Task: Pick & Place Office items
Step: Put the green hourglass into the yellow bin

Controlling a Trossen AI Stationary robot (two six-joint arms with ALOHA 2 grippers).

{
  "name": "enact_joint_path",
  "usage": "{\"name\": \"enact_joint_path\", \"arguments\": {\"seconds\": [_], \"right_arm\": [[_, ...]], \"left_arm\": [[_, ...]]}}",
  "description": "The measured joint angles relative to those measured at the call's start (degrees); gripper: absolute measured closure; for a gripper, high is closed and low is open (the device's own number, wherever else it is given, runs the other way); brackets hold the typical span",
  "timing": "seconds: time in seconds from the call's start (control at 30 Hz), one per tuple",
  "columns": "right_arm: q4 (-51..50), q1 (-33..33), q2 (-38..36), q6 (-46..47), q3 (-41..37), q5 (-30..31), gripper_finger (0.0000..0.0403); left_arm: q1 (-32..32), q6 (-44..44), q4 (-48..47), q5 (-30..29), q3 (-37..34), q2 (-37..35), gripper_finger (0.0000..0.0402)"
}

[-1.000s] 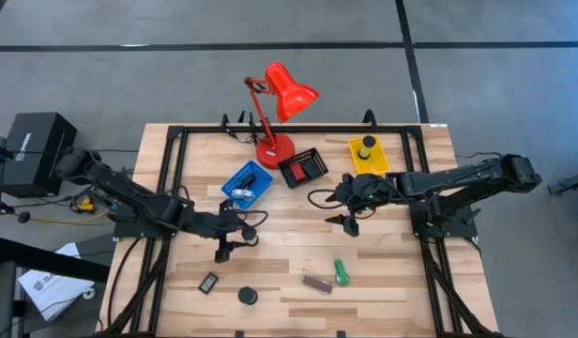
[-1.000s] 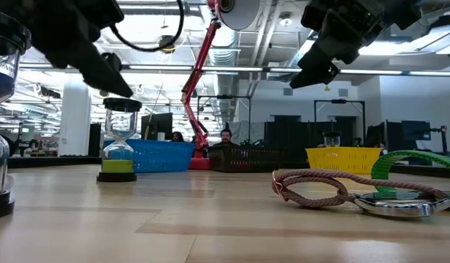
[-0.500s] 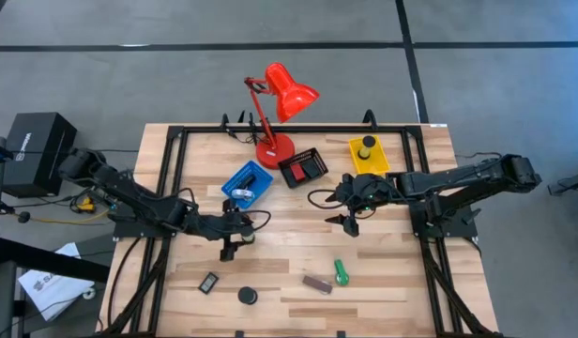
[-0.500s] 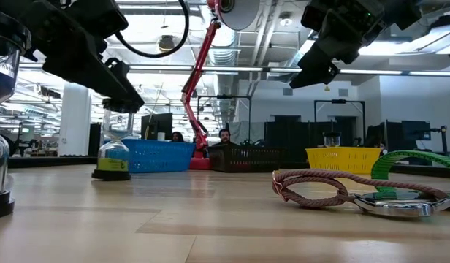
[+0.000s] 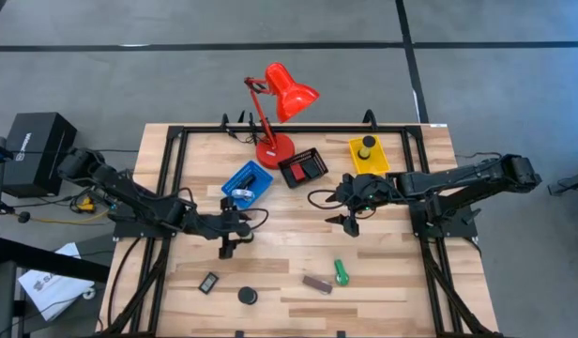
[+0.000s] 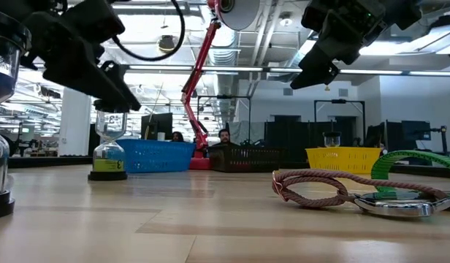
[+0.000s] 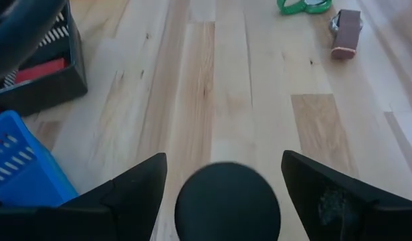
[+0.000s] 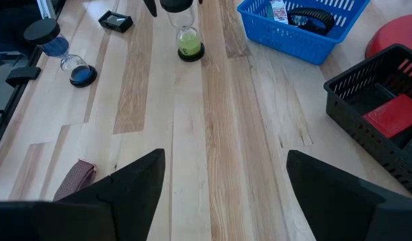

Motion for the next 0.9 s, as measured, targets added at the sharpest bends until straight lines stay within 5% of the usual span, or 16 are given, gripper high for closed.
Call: {"name": "enact_joint_path", "arguments": {"seconds": [0.3, 0.9], "right_arm": [[0.0, 0.0, 0.0, 0.0, 0.0, 0.0, 0.0099], [0.0, 0.0, 0.0, 0.0, 0.0, 0.0, 0.0099]], "left_arm": [[0.0, -4.2, 0.1, 0.0, -2.6, 0.0, 0.0114], [0.0, -4.7, 2.0, 0.0, -2.6, 0.0, 0.0189]]}}
